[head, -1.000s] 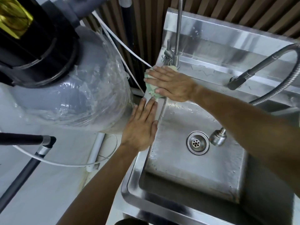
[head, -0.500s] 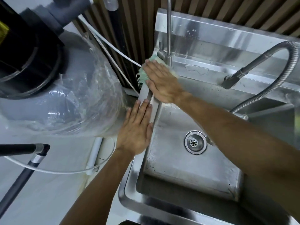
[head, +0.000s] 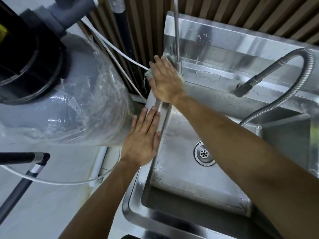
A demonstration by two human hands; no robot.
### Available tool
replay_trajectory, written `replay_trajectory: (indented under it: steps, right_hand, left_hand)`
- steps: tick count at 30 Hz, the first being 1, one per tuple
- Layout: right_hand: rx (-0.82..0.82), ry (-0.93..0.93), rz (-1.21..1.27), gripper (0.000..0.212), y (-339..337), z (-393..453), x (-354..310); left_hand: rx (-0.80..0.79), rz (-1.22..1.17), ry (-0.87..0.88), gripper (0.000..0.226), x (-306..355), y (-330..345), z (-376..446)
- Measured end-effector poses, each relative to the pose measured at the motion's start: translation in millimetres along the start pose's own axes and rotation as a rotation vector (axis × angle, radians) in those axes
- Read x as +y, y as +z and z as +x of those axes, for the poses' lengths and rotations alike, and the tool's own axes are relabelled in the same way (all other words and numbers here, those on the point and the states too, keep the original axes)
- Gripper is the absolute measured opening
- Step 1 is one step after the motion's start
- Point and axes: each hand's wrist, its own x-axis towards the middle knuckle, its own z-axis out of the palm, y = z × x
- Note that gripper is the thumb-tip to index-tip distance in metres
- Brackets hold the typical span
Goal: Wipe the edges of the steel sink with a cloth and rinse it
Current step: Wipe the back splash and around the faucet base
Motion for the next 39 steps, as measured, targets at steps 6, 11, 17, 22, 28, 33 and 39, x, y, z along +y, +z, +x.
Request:
replay_trajectory:
  steps: [6, 11, 17, 22, 28, 33, 39]
  right_hand:
    - [0.031, 0.009, 0.122, 0.060, 8, -24, -2]
    - [-0.018, -0.040, 0.114, 0.062, 13, -40, 11]
    - [0.154, -0.024, 0.091, 0.055, 19, -14, 5]
    - [0.186, -0.033, 0.218, 0.050, 19, -28, 4]
    - [0.365, 0.152, 0.506, 0.033, 2, -82, 13]
    - [1.057, 0.560, 1.001, 0.028, -59, -105, 34]
    - [0.653, -0.155, -0.207, 0.053, -86, 13, 69]
  left_hand:
    - [0.010, -0.011, 0.005, 0.063, -1, 1, 0]
    - [0.015, -0.020, 0.010, 0.063, -3, 2, 2]
    - [0.020, -0.006, 0.010, 0.063, -2, 2, 0]
    - [0.008, 0.000, 0.005, 0.063, -1, 0, 0]
    - [-0.003, -0.015, 0.012, 0.064, -2, -1, 1]
    - [0.043, -0.071, -0.009, 0.062, 3, -11, 4]
    - [0.119, -0.114, 0.025, 0.056, 16, -29, 87]
